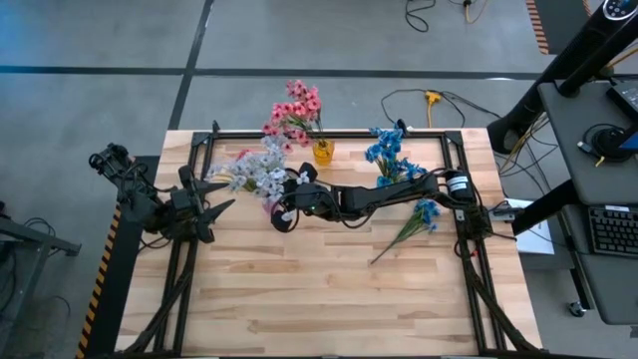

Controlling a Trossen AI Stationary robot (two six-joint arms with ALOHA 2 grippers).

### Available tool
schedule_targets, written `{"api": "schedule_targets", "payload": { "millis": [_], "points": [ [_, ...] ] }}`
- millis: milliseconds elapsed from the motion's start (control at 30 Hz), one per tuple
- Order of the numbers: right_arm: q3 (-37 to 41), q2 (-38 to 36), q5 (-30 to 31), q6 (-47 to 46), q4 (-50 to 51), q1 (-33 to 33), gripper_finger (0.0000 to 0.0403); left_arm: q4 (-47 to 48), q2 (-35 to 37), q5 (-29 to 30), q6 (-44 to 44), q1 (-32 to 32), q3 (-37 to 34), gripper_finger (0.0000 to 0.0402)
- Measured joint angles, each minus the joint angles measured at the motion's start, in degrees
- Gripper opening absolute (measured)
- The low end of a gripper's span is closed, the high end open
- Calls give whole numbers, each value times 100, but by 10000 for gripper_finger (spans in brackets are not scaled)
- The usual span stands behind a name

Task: Sort flowers into vase by color
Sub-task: Put the white flowers into the purple vase, then put the pink flowers into the yellow vase

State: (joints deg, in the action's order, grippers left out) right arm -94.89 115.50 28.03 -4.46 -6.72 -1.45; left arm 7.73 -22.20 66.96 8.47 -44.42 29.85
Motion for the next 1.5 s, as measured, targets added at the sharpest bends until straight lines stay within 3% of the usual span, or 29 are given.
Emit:
{"api": "schedule_targets", "payload": {
  "millis": [333,567,833,1200,1500],
  "points": [
    [0,-26,10,51,93,-93,160,4,0,-2,0,-2,0,187],
    [-26,-188,116,-37,688,-281,204,31,0,0,0,0,0,187],
    [-31,-508,216,-188,1670,-419,212,33,-19,-3,-3,-2,0,187],
    [-33,-1298,159,-748,4038,-647,210,43,-122,-158,-620,-119,345,187],
    [75,-1749,152,-956,5333,-1298,210,31,-1224,-434,-847,-293,997,187]
  ]
}}
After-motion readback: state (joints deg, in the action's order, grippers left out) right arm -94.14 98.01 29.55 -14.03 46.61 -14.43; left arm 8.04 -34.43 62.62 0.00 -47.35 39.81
